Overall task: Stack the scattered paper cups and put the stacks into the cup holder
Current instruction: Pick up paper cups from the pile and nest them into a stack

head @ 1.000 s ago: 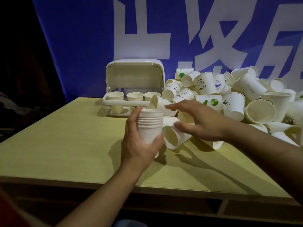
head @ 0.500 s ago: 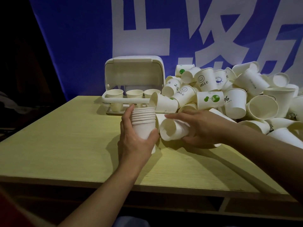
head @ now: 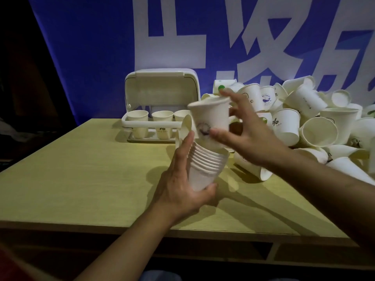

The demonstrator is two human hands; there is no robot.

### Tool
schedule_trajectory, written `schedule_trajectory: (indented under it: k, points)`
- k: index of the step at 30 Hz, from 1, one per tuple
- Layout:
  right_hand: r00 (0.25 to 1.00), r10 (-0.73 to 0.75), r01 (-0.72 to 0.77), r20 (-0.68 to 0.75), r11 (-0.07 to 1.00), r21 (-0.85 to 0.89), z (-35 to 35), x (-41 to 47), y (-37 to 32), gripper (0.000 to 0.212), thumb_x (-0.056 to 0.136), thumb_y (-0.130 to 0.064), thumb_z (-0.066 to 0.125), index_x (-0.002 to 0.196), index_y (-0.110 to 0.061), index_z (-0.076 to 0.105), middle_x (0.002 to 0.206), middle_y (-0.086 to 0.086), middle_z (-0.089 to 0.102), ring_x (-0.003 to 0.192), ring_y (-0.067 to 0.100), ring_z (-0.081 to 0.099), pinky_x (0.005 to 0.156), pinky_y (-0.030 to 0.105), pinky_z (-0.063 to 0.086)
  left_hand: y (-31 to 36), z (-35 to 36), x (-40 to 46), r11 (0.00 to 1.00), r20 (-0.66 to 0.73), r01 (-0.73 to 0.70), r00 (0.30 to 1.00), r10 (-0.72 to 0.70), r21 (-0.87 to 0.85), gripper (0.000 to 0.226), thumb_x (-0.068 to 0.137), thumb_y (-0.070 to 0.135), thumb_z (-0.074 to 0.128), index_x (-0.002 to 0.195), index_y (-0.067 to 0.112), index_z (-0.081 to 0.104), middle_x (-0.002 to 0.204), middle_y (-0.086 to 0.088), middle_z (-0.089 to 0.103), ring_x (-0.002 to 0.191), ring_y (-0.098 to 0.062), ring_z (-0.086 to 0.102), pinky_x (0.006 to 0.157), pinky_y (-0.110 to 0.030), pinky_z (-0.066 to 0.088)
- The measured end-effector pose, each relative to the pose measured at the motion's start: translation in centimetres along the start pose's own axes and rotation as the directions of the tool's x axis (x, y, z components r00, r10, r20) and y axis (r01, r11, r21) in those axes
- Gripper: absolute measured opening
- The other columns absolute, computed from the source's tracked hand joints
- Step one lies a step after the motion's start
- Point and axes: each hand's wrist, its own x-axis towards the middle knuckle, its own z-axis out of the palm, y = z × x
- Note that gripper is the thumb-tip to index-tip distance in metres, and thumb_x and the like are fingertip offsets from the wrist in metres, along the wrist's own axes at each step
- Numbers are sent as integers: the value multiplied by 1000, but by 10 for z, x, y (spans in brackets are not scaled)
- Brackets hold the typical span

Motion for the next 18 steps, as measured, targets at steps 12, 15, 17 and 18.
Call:
schedule_trajectory:
  k: [12,15,17,18]
  points:
    - [983,45,38,179,899,-435,-7,-14,15,65,82,-66,50,140,-37,47,125,-10,55,105,6,55,86,29,49,0,-1,2,994,-109,62,991,-72,-92,100,62,53,76,133,68,7,141,13,42,113,-14,55,89,-36,52]
    - [989,133,-54,72,754,-654,-31,-9,28,60,87,-51,62,141,-33,45,129,-5,56,109,14,57,84,31,49,0,0,1,992,-104,67,991,-78,-111,92,58,57,73,130,63,16,129,14,49,105,-18,61,84,-42,55]
    - [966,255,-127,50,633,-764,-39,-12,38,59,89,-47,65,142,-32,44,136,-2,53,116,19,55,84,31,45,-1,0,1,994,-96,61,993,-69,-85,92,60,53,77,130,60,17,126,12,52,101,-19,62,81,-42,55]
    - [945,323,-163,54,606,-779,-40,-14,42,59,89,-46,65,142,-32,43,138,-1,51,118,21,54,85,32,45,-1,1,1,995,-91,61,994,-67,-75,93,62,48,81,129,60,17,124,12,52,100,-19,61,80,-41,54]
